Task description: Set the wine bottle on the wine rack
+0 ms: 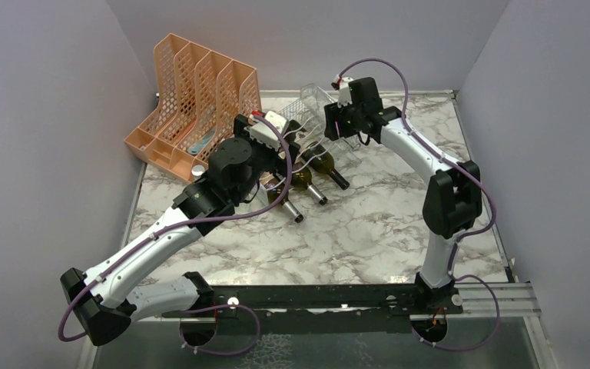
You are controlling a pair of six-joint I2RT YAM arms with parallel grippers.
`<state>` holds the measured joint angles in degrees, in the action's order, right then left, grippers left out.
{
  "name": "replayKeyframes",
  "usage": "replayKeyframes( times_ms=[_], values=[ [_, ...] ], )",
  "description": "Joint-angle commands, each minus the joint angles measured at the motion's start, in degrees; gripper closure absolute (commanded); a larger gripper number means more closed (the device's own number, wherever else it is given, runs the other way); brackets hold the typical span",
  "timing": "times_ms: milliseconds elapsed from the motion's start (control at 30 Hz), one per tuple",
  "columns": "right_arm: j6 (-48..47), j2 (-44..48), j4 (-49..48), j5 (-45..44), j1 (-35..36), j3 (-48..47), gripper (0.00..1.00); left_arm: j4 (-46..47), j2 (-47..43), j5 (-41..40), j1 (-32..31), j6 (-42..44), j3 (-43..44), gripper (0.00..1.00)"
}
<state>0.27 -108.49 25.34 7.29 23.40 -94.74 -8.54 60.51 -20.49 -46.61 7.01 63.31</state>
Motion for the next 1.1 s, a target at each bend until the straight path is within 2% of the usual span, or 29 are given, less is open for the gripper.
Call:
replayKeyframes(
  times_ms=[0,267,467,667,733,867,1067],
  values=[
    [-1.0,-1.5,-2.2,-1.2,-0.4,-4.3,0.99,0.8,-1.2,2.4,0.4,-2.5,-0.2,0.01],
    [-3.3,-3.1,-0.2,-3.8,-0.4,-5.5,0.99,2.1,-2.4,1.9,0.4,-2.0,-2.0,0.01],
    [-6.2,-4.1,0.4,-3.8,-0.5,-5.2,0.89,2.1,-2.5,2.0,0.4,-1.9,-2.3,0.01],
    [-7.2,-5.9,2.7,-4.4,-0.5,-6.4,0.86,2.4,-2.8,2.1,0.4,-1.9,-2.7,0.01],
    [-7.2,-6.2,2.7,-4.8,-0.4,-6.4,0.79,2.6,-2.9,2.2,0.4,-1.9,-3.0,0.01],
    [-6.7,-6.4,2.7,-5.9,-0.4,-6.4,0.53,2.6,-2.7,2.7,0.5,-1.9,-3.1,0.01],
    [-7.9,-5.7,1.7,-6.7,-0.4,-6.2,0.34,2.7,-2.6,2.7,0.4,-1.8,-3.2,0.01]
  ],
)
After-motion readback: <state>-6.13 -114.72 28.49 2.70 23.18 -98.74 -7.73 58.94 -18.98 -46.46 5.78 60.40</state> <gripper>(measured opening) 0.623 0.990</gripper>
